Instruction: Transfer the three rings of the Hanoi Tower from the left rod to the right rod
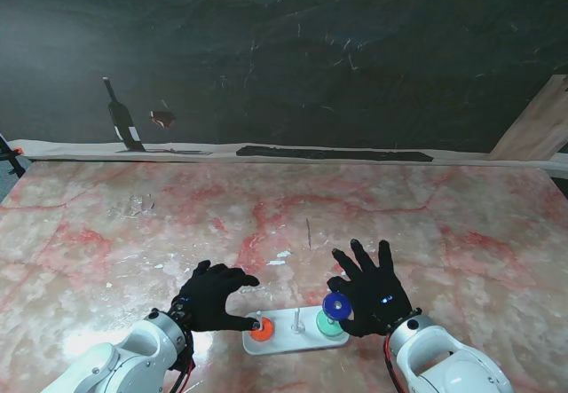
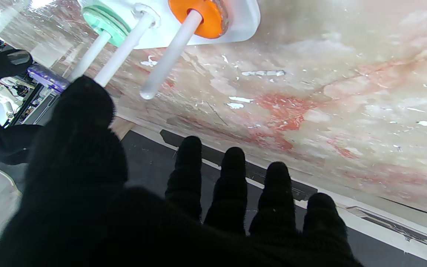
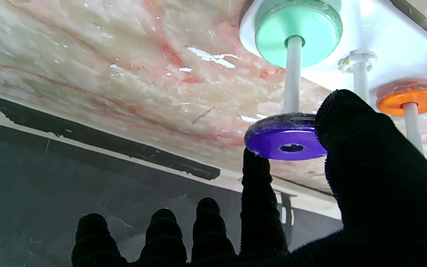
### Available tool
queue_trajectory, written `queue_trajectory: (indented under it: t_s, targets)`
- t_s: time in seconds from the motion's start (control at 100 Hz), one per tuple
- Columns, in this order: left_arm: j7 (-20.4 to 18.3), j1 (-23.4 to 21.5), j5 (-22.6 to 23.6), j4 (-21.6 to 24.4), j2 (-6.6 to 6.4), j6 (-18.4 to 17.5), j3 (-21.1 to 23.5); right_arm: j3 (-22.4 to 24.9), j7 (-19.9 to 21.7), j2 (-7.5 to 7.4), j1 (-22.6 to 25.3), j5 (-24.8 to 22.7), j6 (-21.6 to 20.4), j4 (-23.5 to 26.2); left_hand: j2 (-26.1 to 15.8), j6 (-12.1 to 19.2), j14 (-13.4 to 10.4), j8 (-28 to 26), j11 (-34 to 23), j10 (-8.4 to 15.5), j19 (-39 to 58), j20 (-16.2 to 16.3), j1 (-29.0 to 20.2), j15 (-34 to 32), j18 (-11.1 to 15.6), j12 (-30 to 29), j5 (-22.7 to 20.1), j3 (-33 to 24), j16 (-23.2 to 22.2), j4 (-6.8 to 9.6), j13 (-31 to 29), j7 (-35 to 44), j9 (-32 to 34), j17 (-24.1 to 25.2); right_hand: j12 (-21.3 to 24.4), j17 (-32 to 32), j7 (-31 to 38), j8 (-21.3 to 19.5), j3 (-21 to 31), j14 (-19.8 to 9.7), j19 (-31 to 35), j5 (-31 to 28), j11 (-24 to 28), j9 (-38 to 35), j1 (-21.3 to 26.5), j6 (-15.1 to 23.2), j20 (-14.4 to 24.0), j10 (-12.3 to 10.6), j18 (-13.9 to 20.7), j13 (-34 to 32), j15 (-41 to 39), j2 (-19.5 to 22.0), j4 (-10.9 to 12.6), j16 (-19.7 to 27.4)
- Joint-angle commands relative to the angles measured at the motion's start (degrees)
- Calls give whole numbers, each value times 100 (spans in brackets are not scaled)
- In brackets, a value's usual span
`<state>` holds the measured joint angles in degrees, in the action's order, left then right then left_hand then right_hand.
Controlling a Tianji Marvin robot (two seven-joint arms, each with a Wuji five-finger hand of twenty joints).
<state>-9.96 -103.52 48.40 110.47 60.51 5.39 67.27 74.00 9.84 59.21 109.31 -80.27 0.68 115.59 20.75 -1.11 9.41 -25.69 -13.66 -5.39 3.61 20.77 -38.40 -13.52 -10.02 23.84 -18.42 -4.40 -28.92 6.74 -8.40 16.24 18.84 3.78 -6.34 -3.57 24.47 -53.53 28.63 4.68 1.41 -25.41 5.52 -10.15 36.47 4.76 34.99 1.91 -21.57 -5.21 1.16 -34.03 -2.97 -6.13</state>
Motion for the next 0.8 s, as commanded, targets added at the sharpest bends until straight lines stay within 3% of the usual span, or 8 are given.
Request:
queue_trajectory:
  t_s: [0.0, 0.79]
  targets:
    - [-1, -9, 0, -5, -12, -14, 0, -22, -3, 6, 19, -1, 16, -14, 77, 10, 19, 4, 91, 7, -45, -74, -106, 79, 30, -18, 94, -42, 25, -118, 212, 48, -182, 3, 55, -68, 20, -239, 216, -11, 36, 146, -136, 112, 211, 160, 139, 41, -165, 198, 3, 35, 145, -70]
    - [-3, -37, -13, -12, -11, -15, 57, -121, 86, -6, -208, 50, -39, -112, 86, 1, 21, 7, 94, 12, -45, -77, -110, 81, 32, -20, 96, -47, 25, -119, 211, 73, -186, 2, 40, -99, -2, -247, 214, -12, 128, 167, -149, 107, 197, 172, 227, 35, -184, 196, -2, 41, 144, -93]
